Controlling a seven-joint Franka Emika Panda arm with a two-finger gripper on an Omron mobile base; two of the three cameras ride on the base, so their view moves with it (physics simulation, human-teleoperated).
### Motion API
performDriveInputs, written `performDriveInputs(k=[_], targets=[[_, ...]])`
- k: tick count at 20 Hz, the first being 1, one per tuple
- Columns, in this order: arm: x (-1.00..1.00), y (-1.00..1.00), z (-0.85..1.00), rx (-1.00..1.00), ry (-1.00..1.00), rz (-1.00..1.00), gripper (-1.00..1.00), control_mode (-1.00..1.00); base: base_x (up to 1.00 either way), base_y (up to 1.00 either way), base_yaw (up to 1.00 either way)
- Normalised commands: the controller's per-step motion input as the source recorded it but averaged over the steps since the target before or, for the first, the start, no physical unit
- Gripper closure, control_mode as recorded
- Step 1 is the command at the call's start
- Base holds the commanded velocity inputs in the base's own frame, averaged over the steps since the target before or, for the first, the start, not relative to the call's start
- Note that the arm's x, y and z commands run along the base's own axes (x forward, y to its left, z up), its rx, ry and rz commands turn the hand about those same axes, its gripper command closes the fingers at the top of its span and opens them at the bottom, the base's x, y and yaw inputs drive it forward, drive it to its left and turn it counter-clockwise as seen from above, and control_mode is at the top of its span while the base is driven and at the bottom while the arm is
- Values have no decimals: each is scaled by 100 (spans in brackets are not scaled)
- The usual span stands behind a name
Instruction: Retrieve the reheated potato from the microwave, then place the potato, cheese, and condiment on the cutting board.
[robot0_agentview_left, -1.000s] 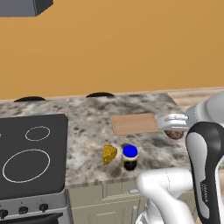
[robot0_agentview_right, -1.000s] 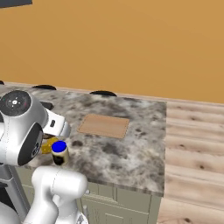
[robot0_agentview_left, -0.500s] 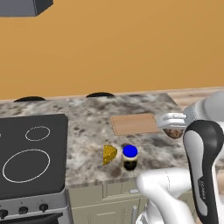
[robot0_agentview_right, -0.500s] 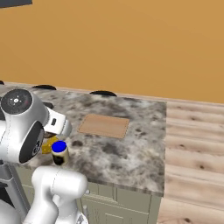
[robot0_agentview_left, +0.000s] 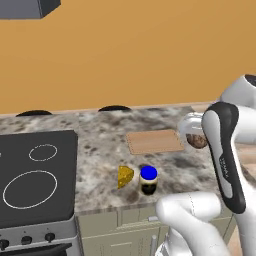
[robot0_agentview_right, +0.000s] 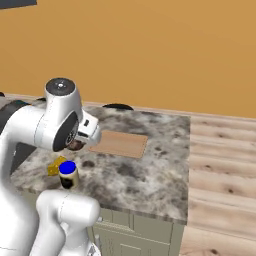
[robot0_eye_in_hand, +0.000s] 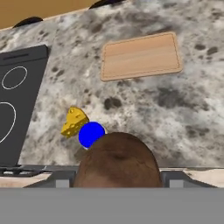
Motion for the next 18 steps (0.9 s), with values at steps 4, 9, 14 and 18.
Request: performDriveInputs(k=[4, 9, 14, 18], targets=[[48, -38, -6, 2, 25, 9, 100, -100, 0, 0, 0], [49, -31, -17, 0, 15, 8, 100, -100, 0, 0, 0], [56, -13, -31, -10, 0, 1, 100, -100, 0, 0, 0], [62, -1, -37, -12, -2, 0, 100, -100, 0, 0, 0]])
